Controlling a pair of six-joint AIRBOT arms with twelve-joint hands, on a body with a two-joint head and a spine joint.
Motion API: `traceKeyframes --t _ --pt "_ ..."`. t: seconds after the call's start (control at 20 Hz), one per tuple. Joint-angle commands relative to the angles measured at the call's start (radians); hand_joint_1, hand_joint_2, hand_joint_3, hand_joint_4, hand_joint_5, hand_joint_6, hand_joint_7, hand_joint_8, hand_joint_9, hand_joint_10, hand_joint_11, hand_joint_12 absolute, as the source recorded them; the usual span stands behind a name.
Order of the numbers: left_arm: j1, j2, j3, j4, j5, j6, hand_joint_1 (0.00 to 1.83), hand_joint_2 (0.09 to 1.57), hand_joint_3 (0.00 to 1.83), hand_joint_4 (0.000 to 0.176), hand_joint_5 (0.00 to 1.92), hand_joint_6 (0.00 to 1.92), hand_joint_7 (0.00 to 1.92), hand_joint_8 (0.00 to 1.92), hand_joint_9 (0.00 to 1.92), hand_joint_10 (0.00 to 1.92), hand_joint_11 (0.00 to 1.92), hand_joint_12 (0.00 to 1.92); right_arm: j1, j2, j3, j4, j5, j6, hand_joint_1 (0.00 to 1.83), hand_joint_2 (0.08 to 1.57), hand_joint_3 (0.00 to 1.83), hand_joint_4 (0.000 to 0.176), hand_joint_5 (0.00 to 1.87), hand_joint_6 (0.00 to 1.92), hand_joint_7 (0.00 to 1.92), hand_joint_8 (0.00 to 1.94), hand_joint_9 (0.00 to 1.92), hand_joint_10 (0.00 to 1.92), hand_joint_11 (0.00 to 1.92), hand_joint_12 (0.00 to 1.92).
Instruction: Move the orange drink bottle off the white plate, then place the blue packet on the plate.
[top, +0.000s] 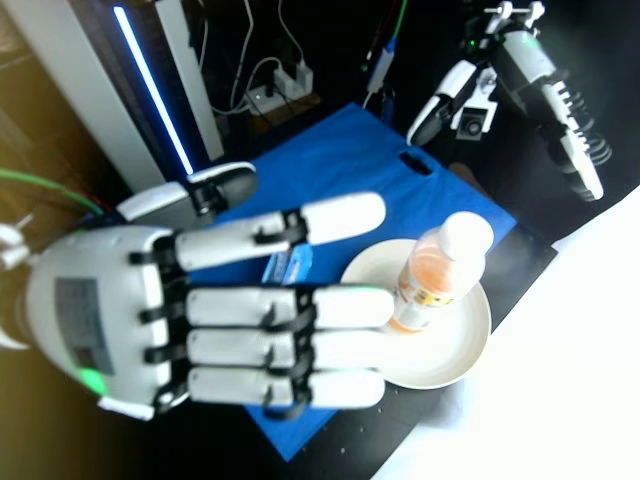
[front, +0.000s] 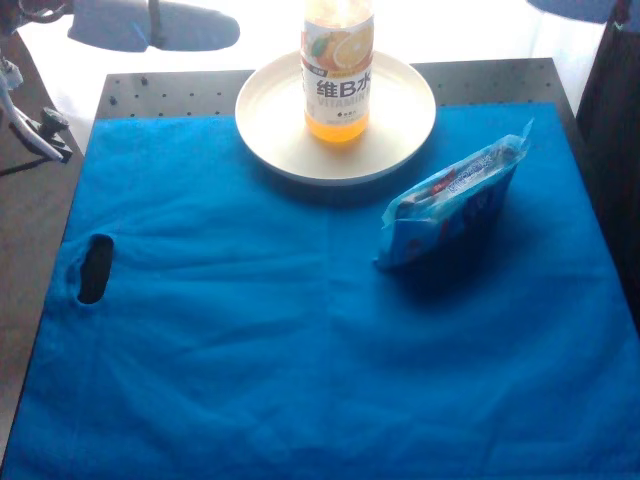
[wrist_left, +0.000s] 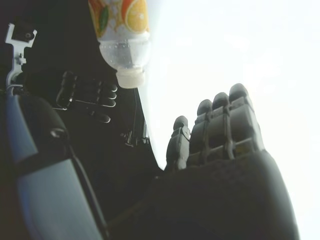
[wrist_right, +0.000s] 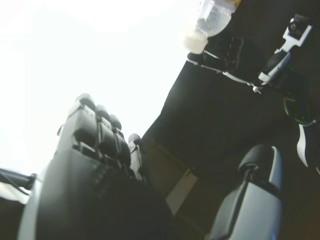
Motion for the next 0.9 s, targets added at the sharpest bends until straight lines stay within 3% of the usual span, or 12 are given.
traceKeyframes --t 0.0,0.15,0.25,0.3,0.45,0.5,0.55,0.6,0.65,0.7,0.8,0.85 --pt "-0.014 -0.004 0.007 -0.030 -0.098 -0.006 0.47 0.80 0.01 0.064 0.00 0.00 0.09 0.01 0.04 0.02 0.03 0.08 0.019 -0.003 0.004 0.044 0.107 0.007 0.51 0.75 0.00 0.176 0.00 0.00 0.10 0.00 0.12 0.02 0.00 0.57" --pt "-0.014 -0.007 0.008 -0.030 -0.097 -0.008 0.44 0.78 0.00 0.051 0.00 0.00 0.11 0.01 0.07 0.02 0.05 0.08 0.019 -0.008 0.004 0.042 0.107 0.008 0.52 0.76 0.00 0.170 0.00 0.00 0.09 0.00 0.11 0.01 0.00 0.53" --pt "-0.014 -0.008 0.009 -0.030 -0.097 -0.008 0.41 0.76 0.00 0.057 0.00 0.00 0.11 0.01 0.07 0.02 0.05 0.09 0.019 -0.010 0.004 0.041 0.107 0.008 0.53 0.76 0.00 0.175 0.00 0.00 0.10 0.01 0.12 0.01 0.00 0.52" --pt "-0.014 -0.011 0.010 -0.030 -0.096 -0.008 0.40 0.75 0.00 0.076 0.00 0.00 0.10 0.00 0.06 0.01 0.04 0.08 0.019 -0.010 0.003 0.040 0.107 0.008 0.54 0.77 0.00 0.173 0.00 0.00 0.09 0.00 0.11 0.00 0.00 0.49" --pt "-0.018 -0.030 0.027 -0.033 -0.084 -0.008 0.43 0.71 0.00 0.080 0.00 0.00 0.10 0.00 0.06 0.01 0.03 0.08 0.019 -0.011 0.002 0.036 0.108 0.008 0.51 0.78 0.00 0.165 0.00 0.00 0.10 0.00 0.11 0.00 0.00 0.52" --pt "-0.029 -0.050 0.046 -0.035 -0.064 -0.010 0.41 0.69 0.00 0.054 0.00 0.00 0.12 0.01 0.08 0.01 0.06 0.09 0.019 -0.011 0.000 0.035 0.108 0.008 0.50 0.78 0.00 0.158 0.00 0.00 0.08 0.00 0.11 0.00 0.00 0.53" --pt "-0.036 -0.068 0.065 -0.034 -0.046 -0.015 0.41 0.68 0.00 0.044 0.00 0.00 0.12 0.00 0.09 0.01 0.06 0.08 0.019 -0.011 -0.001 0.035 0.108 0.008 0.49 0.78 0.00 0.165 0.00 0.00 0.09 0.00 0.11 0.00 0.00 0.53" --pt "-0.046 -0.089 0.086 -0.030 -0.024 -0.023 0.42 0.67 0.00 0.050 0.00 0.00 0.11 0.00 0.08 0.00 0.05 0.07 0.019 -0.012 -0.001 0.035 0.108 0.008 0.47 0.78 0.00 0.154 0.00 0.00 0.10 0.00 0.12 0.00 0.00 0.57" --pt "-0.050 -0.099 0.096 -0.029 -0.013 -0.028 0.43 0.65 0.00 0.074 0.00 0.00 0.09 0.00 0.06 0.00 0.04 0.07 0.019 -0.014 -0.001 0.035 0.109 0.008 0.47 0.79 0.00 0.153 0.00 0.00 0.10 0.00 0.11 0.00 0.00 0.60" --pt "-0.057 -0.115 0.113 -0.021 0.000 -0.039 0.45 0.63 0.00 0.078 0.00 0.00 0.09 0.00 0.06 0.00 0.03 0.06 0.019 -0.015 -0.001 0.034 0.109 0.008 0.47 0.82 0.01 0.152 0.00 0.00 0.08 0.00 0.10 0.00 0.00 0.61" --pt "-0.070 -0.162 0.160 -0.002 0.018 -0.084 0.48 0.61 0.00 0.075 0.00 0.00 0.10 0.00 0.05 0.00 0.01 0.06 0.019 -0.017 -0.001 0.028 0.109 0.008 0.45 0.83 0.00 0.170 0.00 0.00 0.08 0.00 0.10 0.00 0.00 0.73" --pt "-0.077 -0.185 0.185 0.012 0.025 -0.109 0.48 0.58 0.00 0.099 0.00 0.00 0.09 0.00 0.03 0.00 0.00 0.05 0.019 -0.018 -0.001 0.024 0.109 0.011 0.45 0.83 0.00 0.169 0.00 0.00 0.08 0.00 0.10 0.00 0.00 0.81"
